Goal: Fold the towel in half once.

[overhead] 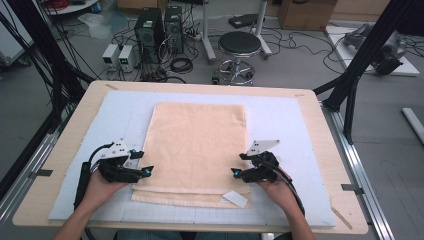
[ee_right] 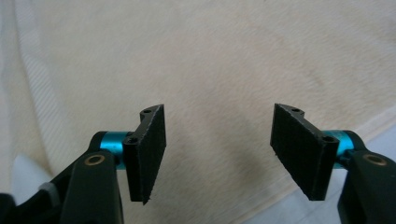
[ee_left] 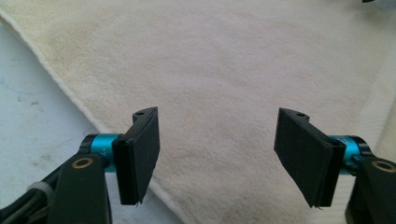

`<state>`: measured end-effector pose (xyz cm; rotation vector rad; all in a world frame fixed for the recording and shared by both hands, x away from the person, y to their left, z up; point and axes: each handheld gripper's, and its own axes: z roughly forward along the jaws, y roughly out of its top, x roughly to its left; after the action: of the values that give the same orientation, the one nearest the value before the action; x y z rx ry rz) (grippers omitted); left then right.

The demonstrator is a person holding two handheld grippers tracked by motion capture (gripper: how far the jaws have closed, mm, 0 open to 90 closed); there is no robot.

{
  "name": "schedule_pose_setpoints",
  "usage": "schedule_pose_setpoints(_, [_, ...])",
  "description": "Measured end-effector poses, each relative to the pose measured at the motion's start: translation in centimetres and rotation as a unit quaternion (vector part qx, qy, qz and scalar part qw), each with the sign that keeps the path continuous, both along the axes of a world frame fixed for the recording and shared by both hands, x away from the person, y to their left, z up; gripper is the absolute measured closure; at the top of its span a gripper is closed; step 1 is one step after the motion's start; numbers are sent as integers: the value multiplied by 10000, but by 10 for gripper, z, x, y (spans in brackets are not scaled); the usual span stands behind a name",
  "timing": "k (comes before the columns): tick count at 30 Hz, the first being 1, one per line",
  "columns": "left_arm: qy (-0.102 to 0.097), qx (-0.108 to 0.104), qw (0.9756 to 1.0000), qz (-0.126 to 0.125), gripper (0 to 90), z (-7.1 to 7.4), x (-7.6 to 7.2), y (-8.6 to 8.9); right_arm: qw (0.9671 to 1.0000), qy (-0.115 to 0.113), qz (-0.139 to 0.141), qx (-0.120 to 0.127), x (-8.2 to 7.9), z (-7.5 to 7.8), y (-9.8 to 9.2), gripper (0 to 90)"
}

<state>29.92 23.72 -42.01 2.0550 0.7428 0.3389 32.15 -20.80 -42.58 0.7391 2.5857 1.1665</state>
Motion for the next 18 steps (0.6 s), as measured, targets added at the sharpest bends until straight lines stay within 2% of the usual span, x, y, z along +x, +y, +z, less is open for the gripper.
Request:
schedule_pose_setpoints(3, [-2, 6, 10000, -44, 382, -1, -3, 0, 9999, -52, 87, -71, -7, -2, 0, 392])
schedule_pose_setpoints(9, [53, 229, 9995, -205, 448, -6, -3, -3, 9996, -1, 221, -153, -13, -7, 2, 469])
schedule_pose_setpoints(10, [152, 306, 9989, -307, 470, -9, -3, -6, 9994, 19, 294, -192, -13, -9, 4, 515])
schedule_pose_setpoints(11, [152, 306, 9989, -307, 505, -9, -3, -6, 9994, 19, 294, -192, -13, -9, 4, 515])
schedule_pose_setpoints(12, [205, 359, 9984, -377, 532, -12, -3, -7, 9991, 2, 296, -307, -13, -10, 4, 563])
schedule_pose_setpoints(13, [251, 447, 9977, -436, 532, -14, -3, -9, 9991, 2, 296, -307, -13, -10, 4, 563])
schedule_pose_setpoints(14, [189, 636, 9966, -485, 590, -18, -4, -14, 9992, 33, 312, -261, -13, -11, 3, 638])
schedule_pose_setpoints(17, [119, 693, 9961, -539, 690, -18, -3, -15, 9991, 8, 325, -286, -13, -11, 3, 688])
schedule_pose_setpoints(18, [94, 694, 9961, -536, 733, -18, -3, -16, 9988, 5, 357, -332, -14, -10, 4, 753])
